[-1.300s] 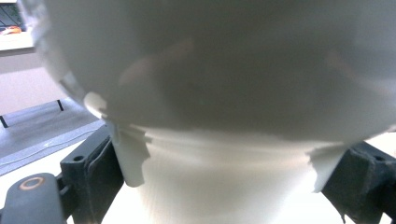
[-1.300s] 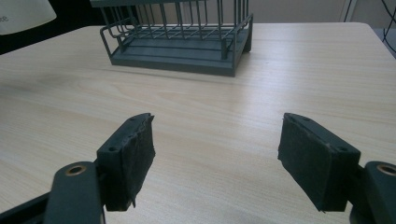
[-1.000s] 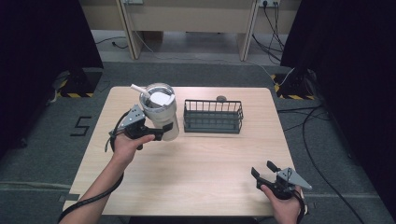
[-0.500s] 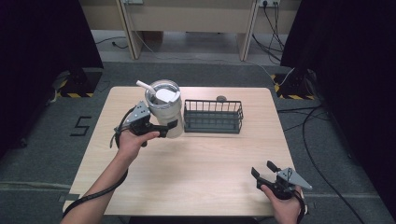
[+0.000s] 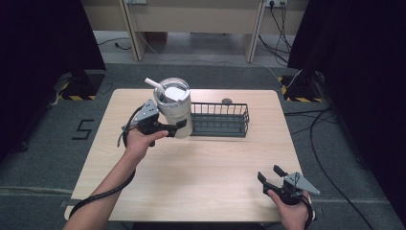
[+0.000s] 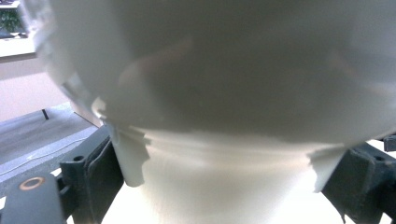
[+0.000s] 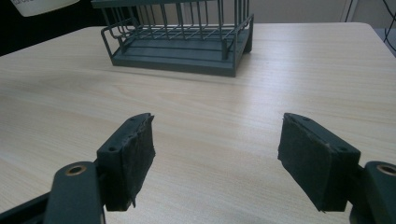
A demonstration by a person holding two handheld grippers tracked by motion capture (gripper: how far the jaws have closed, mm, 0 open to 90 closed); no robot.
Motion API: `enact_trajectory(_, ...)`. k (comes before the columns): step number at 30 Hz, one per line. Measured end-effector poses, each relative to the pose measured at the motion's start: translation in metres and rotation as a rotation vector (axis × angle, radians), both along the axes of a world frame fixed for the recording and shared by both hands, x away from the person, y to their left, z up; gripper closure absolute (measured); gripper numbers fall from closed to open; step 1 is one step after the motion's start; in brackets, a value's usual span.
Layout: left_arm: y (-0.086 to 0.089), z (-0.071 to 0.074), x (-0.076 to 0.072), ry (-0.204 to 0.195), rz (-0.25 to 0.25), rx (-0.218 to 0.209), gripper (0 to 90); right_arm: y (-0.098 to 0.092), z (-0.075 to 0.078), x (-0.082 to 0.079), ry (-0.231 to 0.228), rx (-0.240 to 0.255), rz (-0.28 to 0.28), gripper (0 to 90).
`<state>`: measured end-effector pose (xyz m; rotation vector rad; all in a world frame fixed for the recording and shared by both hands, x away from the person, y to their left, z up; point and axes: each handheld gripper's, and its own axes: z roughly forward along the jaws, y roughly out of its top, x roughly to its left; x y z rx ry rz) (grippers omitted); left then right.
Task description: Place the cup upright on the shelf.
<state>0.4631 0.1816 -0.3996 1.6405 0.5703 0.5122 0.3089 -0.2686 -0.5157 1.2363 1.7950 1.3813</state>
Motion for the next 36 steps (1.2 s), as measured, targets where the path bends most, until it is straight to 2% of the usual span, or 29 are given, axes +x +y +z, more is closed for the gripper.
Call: enact_trajectory(36,-0.029,0.010,0.021,0.005,-0.027,0.001,10.7,0.000,0.000,0.000,0.001,0.003,0.002,27.1)
